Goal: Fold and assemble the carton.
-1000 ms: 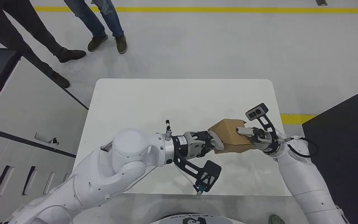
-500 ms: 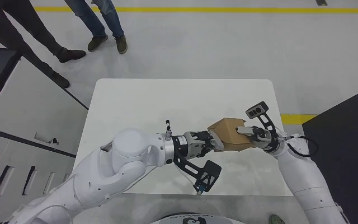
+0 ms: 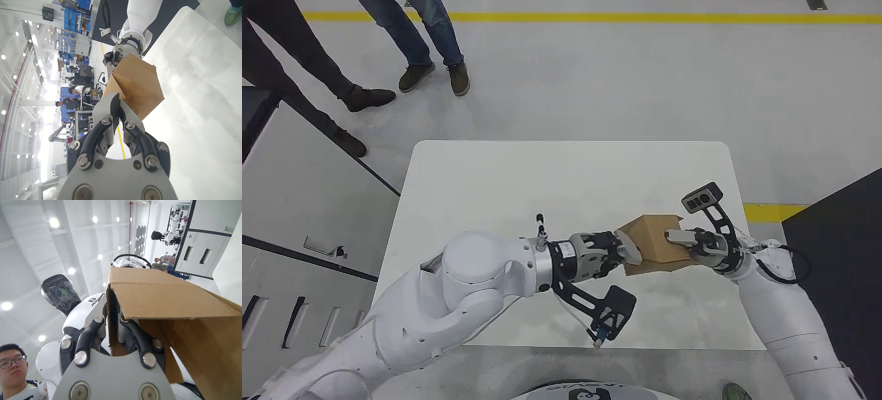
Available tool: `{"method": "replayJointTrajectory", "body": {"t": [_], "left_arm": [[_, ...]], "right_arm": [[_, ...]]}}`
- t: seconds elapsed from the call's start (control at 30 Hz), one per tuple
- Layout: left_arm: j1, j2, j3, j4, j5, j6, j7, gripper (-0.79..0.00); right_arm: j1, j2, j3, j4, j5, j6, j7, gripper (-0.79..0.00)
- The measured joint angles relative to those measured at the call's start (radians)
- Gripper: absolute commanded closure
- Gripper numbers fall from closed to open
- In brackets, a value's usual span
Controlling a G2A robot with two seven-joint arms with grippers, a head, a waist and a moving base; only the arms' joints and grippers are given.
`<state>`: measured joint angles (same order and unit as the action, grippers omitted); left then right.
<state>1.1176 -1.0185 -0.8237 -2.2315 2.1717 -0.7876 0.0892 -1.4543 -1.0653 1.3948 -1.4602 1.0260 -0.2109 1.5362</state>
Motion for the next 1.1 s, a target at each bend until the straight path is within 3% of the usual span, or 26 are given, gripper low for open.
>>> {"method": "replayJointTrajectory", "body": {"t": [1.1], "left_arm": [[-0.032,-0.018,0.041,0.026,0.015,-0.001,0.02,0.0]], "right_arm": [[-0.004,0.019,-0.032,-0.02,0.05,-0.019,0.0,0.0]]}}
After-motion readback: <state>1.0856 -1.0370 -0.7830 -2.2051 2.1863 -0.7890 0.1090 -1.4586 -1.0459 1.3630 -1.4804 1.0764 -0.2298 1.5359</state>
